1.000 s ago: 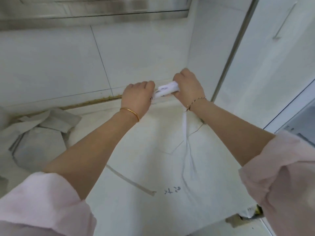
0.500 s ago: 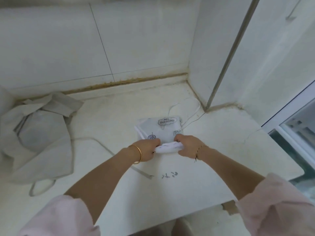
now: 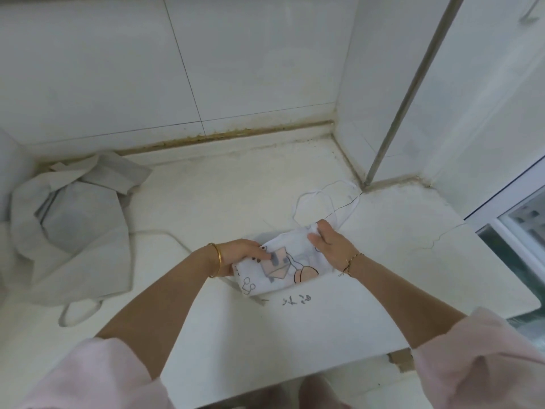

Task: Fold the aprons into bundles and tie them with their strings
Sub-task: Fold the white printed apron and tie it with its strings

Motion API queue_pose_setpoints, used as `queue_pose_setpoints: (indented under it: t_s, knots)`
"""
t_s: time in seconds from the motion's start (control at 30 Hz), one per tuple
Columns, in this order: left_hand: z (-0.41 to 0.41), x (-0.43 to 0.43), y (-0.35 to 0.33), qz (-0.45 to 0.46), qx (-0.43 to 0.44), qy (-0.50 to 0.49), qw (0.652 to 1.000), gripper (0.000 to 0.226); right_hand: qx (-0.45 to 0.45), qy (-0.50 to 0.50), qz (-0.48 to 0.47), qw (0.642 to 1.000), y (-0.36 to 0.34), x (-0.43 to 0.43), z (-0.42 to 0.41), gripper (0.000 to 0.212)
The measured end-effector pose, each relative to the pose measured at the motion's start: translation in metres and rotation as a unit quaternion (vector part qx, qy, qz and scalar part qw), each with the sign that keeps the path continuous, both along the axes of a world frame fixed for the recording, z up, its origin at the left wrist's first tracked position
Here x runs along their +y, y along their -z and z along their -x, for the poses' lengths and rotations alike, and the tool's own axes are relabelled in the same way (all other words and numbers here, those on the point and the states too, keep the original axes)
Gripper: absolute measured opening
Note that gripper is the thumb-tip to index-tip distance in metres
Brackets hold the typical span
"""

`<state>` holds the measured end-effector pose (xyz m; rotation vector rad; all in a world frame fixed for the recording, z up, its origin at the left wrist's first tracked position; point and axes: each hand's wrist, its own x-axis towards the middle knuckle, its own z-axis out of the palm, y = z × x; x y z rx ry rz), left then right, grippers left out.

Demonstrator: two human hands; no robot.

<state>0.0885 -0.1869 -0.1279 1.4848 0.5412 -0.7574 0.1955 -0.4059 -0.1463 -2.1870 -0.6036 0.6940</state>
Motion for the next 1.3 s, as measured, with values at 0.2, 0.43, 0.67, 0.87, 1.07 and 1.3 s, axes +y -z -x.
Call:
queue_pose_setpoints:
  t_s: [0.2, 0.43, 0.67, 0.87, 1.07, 1.3]
  knots:
    - [0.022, 0.011, 0.015, 0.135, -0.014, -0.172, 0.976, 0.060, -0.023, 0.162, 0.019, 0.986, 0.018, 0.019, 0.005, 0.019]
    - [0.011, -0.018, 0.036, -0.135, -0.033, -0.251, 0.958, 0.043, -0.076, 0.209, 0.109, 0.969, 0.028, 0.034, 0.010, 0.019]
    - [-0.007, -0.029, 0.047, -0.289, -0.014, -0.245, 0.926, 0.051, -0.151, 0.137, 0.248, 0.947, 0.040, 0.040, 0.007, 0.031]
    - [-0.007, -0.032, 0.040, -0.427, -0.038, -0.221, 0.876, 0.048, -0.181, 0.120, 0.296, 0.930, 0.042, 0.042, 0.008, 0.047]
    - [-0.011, -0.034, 0.049, -0.637, -0.498, 0.109, 0.578, 0.025, -0.186, 0.113, 0.309, 0.926, 0.039, 0.046, 0.013, 0.047]
    - [-0.001, -0.038, 0.059, -0.609, -0.217, 0.283, 0.709, 0.051, -0.262, 0.096, 0.187, 0.942, 0.031, 0.025, 0.004, 0.035]
